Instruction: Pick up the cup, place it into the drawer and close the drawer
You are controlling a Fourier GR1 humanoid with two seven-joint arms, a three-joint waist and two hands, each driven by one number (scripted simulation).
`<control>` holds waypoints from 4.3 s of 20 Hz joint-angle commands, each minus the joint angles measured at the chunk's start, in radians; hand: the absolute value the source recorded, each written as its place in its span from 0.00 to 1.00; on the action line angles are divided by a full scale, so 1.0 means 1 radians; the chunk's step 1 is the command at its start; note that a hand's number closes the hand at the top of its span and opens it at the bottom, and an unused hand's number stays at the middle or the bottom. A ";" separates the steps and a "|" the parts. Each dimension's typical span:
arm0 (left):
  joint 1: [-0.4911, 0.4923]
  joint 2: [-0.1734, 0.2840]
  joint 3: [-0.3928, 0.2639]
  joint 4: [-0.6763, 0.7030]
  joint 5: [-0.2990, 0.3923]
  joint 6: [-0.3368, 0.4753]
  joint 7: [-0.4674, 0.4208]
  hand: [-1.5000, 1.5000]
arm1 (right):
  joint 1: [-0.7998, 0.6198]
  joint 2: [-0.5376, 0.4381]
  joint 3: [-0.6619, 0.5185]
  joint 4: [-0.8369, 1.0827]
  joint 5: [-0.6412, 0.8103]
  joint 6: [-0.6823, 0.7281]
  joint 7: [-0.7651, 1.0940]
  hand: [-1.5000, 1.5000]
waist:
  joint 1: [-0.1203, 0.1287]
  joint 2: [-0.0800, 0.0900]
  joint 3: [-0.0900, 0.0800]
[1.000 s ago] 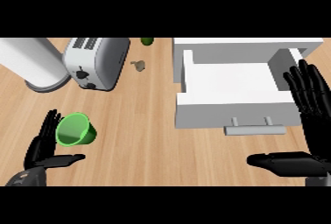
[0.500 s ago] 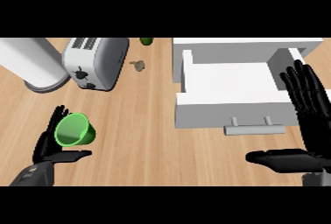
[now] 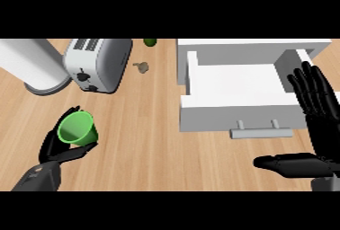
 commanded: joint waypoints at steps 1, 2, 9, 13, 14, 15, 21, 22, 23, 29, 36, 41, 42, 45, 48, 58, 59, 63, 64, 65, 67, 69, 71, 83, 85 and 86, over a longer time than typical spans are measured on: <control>-0.021 -0.020 -0.010 -0.014 0.008 -0.188 -0.092 1.00 | 0.001 -0.007 -0.011 0.017 -0.008 0.011 -0.019 0.00 | -0.001 0.000 0.001; -0.004 -0.047 -0.028 -0.019 -0.005 -0.194 -0.107 1.00 | -0.060 0.020 0.017 0.048 0.027 -0.028 0.004 0.00 | 0.012 0.001 0.000; -0.006 -0.087 -0.016 -0.050 0.041 -0.260 -0.102 1.00 | -0.013 -0.015 -0.029 0.032 -0.006 0.007 -0.024 0.00 | 0.003 -0.003 0.001; 0.001 -0.109 0.053 -0.059 0.106 -0.125 -0.139 1.00 | -0.030 -0.037 -0.037 0.003 -0.014 0.015 0.022 0.00 | 0.003 -0.003 0.001; 0.017 -0.109 0.060 -0.073 0.110 -0.096 -0.168 1.00 | 0.006 -0.030 -0.028 0.020 -0.012 0.031 -0.028 0.00 | 0.006 -0.003 0.002; 0.029 -0.134 0.070 -0.065 0.118 -0.060 -0.180 1.00 | -0.023 0.007 0.005 0.036 0.035 -0.016 -0.014 0.00 | 0.012 -0.002 0.002; -0.064 -0.117 0.080 -0.121 0.136 -0.027 -0.166 1.00 | -0.020 -0.016 -0.025 0.016 0.004 0.002 -0.003 0.00 | 0.010 -0.006 0.003; -0.020 -0.134 0.050 -0.136 0.114 -0.043 -0.190 1.00 | 0.019 0.000 -0.023 0.038 0.015 -0.002 -0.039 0.00 | 0.016 -0.008 0.004; -0.048 -0.113 0.062 -0.134 0.122 -0.041 -0.188 1.00 | 0.003 0.002 0.009 -0.006 0.046 -0.016 0.004 0.00 | 0.010 -0.006 0.003; -0.079 -0.142 -0.005 -0.281 0.110 -0.029 -0.092 1.00 | 0.024 -0.012 -0.029 -0.055 -0.011 -0.002 0.054 0.00 | 0.023 -0.017 0.006; -0.139 -0.212 -0.090 -0.562 0.112 0.109 0.112 1.00 | -0.022 -0.039 -0.069 0.034 -0.017 0.009 0.026 0.00 | 0.042 -0.019 0.007; -0.208 -0.305 -0.200 -0.742 0.118 0.278 0.307 1.00 | 0.027 -0.027 -0.067 0.013 -0.018 0.016 -0.007 0.00 | 0.033 -0.020 0.007; -0.243 -0.276 -0.152 -0.786 0.131 0.267 0.397 1.00 | 0.075 -0.030 -0.065 -0.012 -0.022 0.035 -0.023 0.00 | 0.032 -0.019 0.006; -0.245 -0.307 -0.275 -0.870 0.156 0.336 0.482 1.00 | 0.067 0.001 -0.036 0.020 0.014 0.016 -0.061 0.00 | 0.031 -0.018 0.006; -0.361 -0.308 -0.284 -0.798 0.111 0.383 0.496 1.00 | 0.010 -0.012 -0.051 0.051 0.020 0.006 -0.054 0.00 | 0.021 -0.011 0.006; -0.631 -0.308 -0.422 -0.567 0.210 0.638 0.559 1.00 | -0.028 -0.047 -0.093 0.083 -0.028 0.039 -0.036 0.00 | -0.001 -0.006 0.006; -0.638 -0.309 -0.388 -0.556 0.211 0.607 0.623 1.00 | 0.013 -0.022 -0.074 -0.004 -0.035 0.027 -0.007 0.00 | 0.001 -0.008 0.006; -0.748 -0.309 -0.431 -0.479 0.272 0.679 0.674 1.00 | 0.000 -0.056 -0.117 0.068 -0.053 0.059 -0.048 0.00 | 0.000 -0.006 0.006; -0.792 -0.309 -0.415 -0.409 0.305 0.660 0.640 1.00 | 0.010 -0.039 -0.086 0.082 -0.019 0.055 -0.080 0.00 | -0.010 -0.002 0.006; -0.759 -0.309 -0.428 -0.420 0.302 0.649 0.630 1.00 | 0.046 0.010 -0.040 0.045 0.025 0.019 -0.085 0.00 | -0.001 -0.006 0.006; -0.778 -0.309 -0.502 -0.402 0.359 0.708 0.636 1.00 | 0.001 -0.020 -0.071 0.035 -0.020 0.028 -0.013 0.00 | -0.006 -0.007 0.006; -0.785 -0.309 -0.573 -0.358 0.405 0.755 0.605 1.00 | 0.027 -0.038 -0.086 -0.006 -0.055 0.060 -0.017 0.00 | -0.024 -0.005 0.006; -0.765 -0.309 -0.628 -0.314 0.408 0.764 0.559 1.00 | 0.043 -0.046 -0.096 0.006 -0.064 0.077 -0.038 0.00 | -0.031 -0.003 0.006; -0.827 -0.309 -0.862 -0.190 0.532 0.816 0.634 1.00 | -0.013 -0.051 -0.082 0.038 -0.047 0.073 -0.026 0.00 | -0.058 0.005 0.007; -0.846 -0.309 -0.907 -0.205 0.551 0.837 0.665 0.00 | -0.062 -0.077 -0.101 0.065 -0.067 0.088 -0.017 0.00 | -0.065 0.008 0.007; -0.810 -0.309 -0.933 -0.228 0.553 0.819 0.673 0.00 | -0.003 -0.030 -0.077 0.073 -0.041 0.071 -0.070 0.00 | -0.045 0.002 0.007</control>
